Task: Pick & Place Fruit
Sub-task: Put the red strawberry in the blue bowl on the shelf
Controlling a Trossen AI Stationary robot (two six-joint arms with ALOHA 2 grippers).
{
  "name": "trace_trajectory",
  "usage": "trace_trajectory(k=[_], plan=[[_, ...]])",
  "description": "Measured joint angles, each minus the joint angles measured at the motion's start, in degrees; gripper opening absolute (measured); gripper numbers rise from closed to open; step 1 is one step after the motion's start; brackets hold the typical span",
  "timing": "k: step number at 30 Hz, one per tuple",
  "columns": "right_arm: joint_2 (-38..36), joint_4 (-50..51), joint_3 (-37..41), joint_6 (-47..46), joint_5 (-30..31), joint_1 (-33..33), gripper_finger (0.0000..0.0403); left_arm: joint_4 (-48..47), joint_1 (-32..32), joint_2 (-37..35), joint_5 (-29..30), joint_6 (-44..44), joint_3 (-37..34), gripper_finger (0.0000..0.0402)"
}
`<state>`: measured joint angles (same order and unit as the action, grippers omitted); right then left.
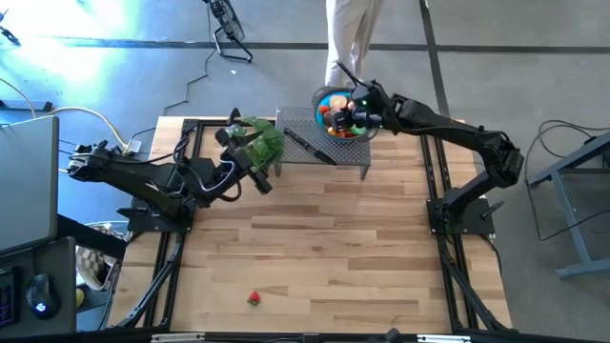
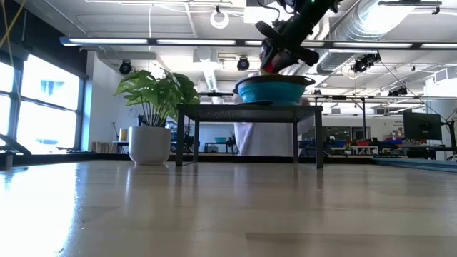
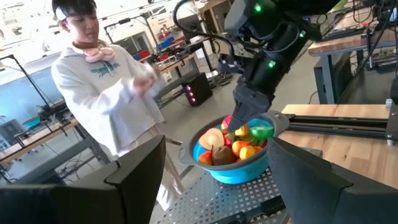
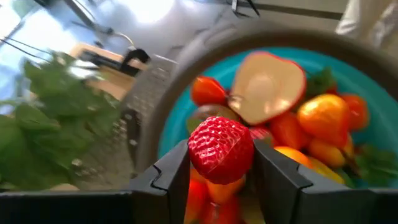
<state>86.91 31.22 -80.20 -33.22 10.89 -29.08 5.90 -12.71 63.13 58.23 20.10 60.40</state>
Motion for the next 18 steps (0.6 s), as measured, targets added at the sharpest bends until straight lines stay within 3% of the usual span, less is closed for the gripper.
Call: trace_trajectory(k=[10, 18], plan=[[0.0, 6.1, 0.0, 0.4, 2.5, 0.2, 0.0141, 0.0, 0.0, 0.0, 0.0, -2.9, 0.0, 0.0274], [0.0, 5.1, 0.0, 4.1, 1.1, 0.6, 0.0201, 0.0, 0.0, 0.0, -0.1, -4.0, 0.0, 0.0274]])
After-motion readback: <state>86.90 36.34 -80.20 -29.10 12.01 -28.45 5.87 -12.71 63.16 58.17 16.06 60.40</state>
